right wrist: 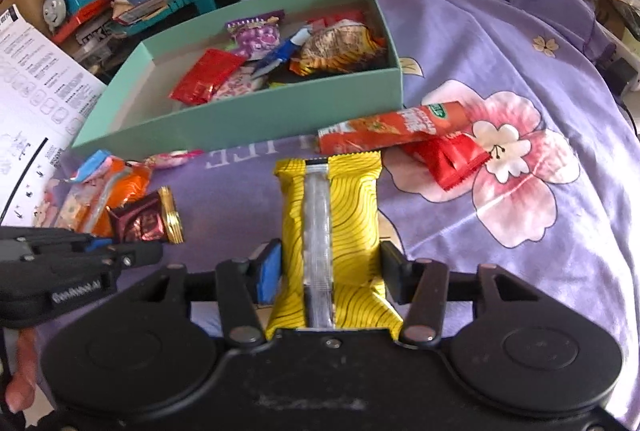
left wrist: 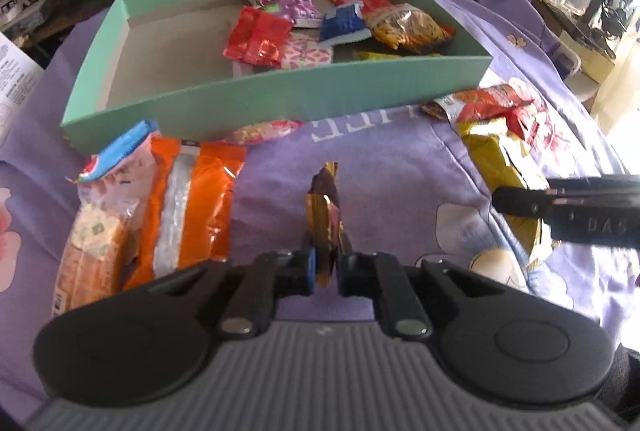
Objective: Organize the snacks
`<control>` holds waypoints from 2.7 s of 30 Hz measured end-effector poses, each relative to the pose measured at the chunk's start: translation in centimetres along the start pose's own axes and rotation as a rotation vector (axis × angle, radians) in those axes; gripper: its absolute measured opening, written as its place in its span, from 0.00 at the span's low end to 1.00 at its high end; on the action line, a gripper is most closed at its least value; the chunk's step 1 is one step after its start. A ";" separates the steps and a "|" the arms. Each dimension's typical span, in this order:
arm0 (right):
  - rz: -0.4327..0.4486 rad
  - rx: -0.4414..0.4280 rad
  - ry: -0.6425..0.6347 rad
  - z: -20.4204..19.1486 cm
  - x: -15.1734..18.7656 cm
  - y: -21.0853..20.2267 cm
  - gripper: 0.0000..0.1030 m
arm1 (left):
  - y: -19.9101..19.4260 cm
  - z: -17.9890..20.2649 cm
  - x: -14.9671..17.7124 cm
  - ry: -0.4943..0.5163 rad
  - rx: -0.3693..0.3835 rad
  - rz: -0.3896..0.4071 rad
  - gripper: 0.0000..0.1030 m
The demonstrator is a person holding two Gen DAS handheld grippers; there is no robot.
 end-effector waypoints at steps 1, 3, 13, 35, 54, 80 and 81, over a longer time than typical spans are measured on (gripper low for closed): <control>-0.001 -0.004 0.003 0.0 -0.1 0.0 0.49 | 0.0 -0.1 0.1 -0.003 0.004 0.001 0.10; -0.005 -0.010 0.002 -0.1 -0.2 0.0 0.49 | -0.1 -0.2 0.2 -0.007 0.011 0.005 0.16; -0.034 -0.017 0.017 0.0 0.6 0.6 0.49 | 1.6 1.1 0.0 0.016 -0.010 -0.015 0.00; 0.043 -0.087 -0.080 -4.5 -5.6 -0.5 0.49 | -4.0 -3.7 -3.8 -0.126 0.069 0.122 0.00; -0.014 -0.070 0.033 -0.5 -3.0 1.0 0.49 | 3.3 0.1 -3.6 -0.008 0.005 0.017 0.31; -0.040 -0.134 0.139 2.0 -1.4 2.2 0.49 | 3.2 0.7 -5.2 0.079 -0.094 0.037 0.55; -0.039 -0.136 0.140 2.1 -1.4 2.2 0.49 | 3.4 1.0 -5.3 0.107 -0.101 0.034 0.55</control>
Point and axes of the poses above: each gripper's, at about its wrist camera, not at the fingertips, and y roughly the way its jaws point, z to its right, x to its underside, the point moved 3 cm from there along y, roughly the way its jaws point, and after that the axes turned 6 degrees about -y, right-handed, at the moved point
